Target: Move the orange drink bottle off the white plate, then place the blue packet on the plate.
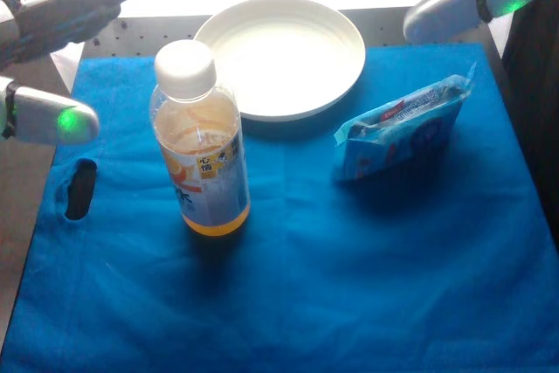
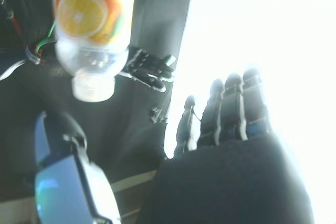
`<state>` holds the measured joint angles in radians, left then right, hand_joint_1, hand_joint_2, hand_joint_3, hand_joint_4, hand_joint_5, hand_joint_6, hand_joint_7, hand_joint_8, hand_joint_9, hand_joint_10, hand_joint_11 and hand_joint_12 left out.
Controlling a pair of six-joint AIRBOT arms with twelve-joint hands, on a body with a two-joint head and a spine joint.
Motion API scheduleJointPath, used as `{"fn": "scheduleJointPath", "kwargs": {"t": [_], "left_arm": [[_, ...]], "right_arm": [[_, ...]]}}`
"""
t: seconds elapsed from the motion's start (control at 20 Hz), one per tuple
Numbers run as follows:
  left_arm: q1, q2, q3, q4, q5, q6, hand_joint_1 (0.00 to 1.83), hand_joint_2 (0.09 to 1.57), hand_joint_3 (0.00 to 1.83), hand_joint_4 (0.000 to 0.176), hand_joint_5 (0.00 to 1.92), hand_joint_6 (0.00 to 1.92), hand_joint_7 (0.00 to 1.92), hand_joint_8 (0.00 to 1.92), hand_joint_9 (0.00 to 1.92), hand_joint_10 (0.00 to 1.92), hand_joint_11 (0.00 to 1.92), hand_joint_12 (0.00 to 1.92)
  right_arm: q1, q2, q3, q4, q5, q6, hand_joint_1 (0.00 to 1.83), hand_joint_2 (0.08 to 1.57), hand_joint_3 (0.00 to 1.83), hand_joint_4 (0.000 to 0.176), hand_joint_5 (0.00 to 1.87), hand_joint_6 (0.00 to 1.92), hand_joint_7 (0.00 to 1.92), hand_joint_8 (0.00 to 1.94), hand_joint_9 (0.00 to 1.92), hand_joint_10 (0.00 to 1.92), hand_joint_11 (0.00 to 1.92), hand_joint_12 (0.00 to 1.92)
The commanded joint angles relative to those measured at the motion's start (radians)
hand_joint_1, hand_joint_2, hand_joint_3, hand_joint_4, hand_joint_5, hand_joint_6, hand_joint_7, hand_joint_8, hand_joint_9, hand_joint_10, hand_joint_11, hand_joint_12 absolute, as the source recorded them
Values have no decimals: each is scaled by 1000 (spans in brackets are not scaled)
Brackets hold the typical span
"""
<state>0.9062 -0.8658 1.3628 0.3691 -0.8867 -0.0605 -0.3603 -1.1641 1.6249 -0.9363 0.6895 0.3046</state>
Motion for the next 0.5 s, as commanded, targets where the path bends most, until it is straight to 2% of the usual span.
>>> {"fn": "scheduleJointPath", "kwargs": {"t": [0.0, 0.05, 0.1, 0.15, 0.2, 0.25, 0.3, 0.35, 0.45], "left_arm": [[-18, 15, 15, -62, -53, 2, 592, 635, 0, 176, 0, 0, 0, 0, 0, 0, 0, 0], [-20, 17, 30, -62, -28, 5, 589, 650, 0, 176, 0, 0, 0, 0, 0, 0, 0, 0], [-35, 17, 46, -62, -5, 5, 580, 669, 7, 176, 0, 0, 0, 0, 0, 0, 0, 0], [-49, 19, 51, -57, 10, 5, 537, 690, 15, 176, 0, 0, 0, 0, 0, 0, 0, 0], [-70, 24, 57, -46, 31, 5, 533, 702, 19, 176, 0, 0, 0, 0, 0, 0, 0, 0], [-76, 28, 58, -45, 36, 6, 535, 706, 19, 176, 0, 0, 0, 0, 0, 0, 0, 0], [-77, 31, 58, -47, 36, 6, 549, 711, 19, 176, 0, 0, 0, 0, 0, 0, 0, 0], [-78, 33, 58, -51, 35, 8, 558, 720, 21, 176, 0, 0, 0, 0, 0, 0, 0, 0], [-78, 33, 58, -58, 36, 11, 577, 701, 7, 176, 0, 0, 0, 0, 0, 0, 0, 0]], "right_arm": [[32, -3, 0, 10, 38, 32, 638, 630, 0, 176, 0, 0, 64, 4, 19, 3, 0, 215], [45, -4, 1, -73, 23, 80, 704, 703, 0, 171, 0, 0, 73, 1, 31, 1, 0, 263], [48, -4, 2, -138, 16, 126, 744, 728, 0, 152, 0, 0, 75, 1, 44, 2, 0, 327], [48, -4, 5, -179, 14, 159, 799, 780, 0, 109, 0, 0, 67, 0, 80, 2, 0, 470], [48, -4, 7, -249, 10, 207, 620, 707, 0, 99, 0, 0, 79, 2, 77, 1, 0, 518], [48, -4, 7, -307, 6, 242, 568, 649, 0, 91, 0, 0, 83, 1, 50, 1, 0, 495], [48, -4, 6, -349, 3, 266, 543, 606, 0, 79, 0, 0, 44, 14, 33, 2, 0, 307], [48, -4, 4, -383, 2, 290, 531, 582, 0, 55, 27, 3, 77, 11, 65, 7, 0, 282], [48, -4, -9, -444, -4, 328, 536, 581, 0, 51, 78, 6, 129, 6, 119, 8, 0, 129]]}}
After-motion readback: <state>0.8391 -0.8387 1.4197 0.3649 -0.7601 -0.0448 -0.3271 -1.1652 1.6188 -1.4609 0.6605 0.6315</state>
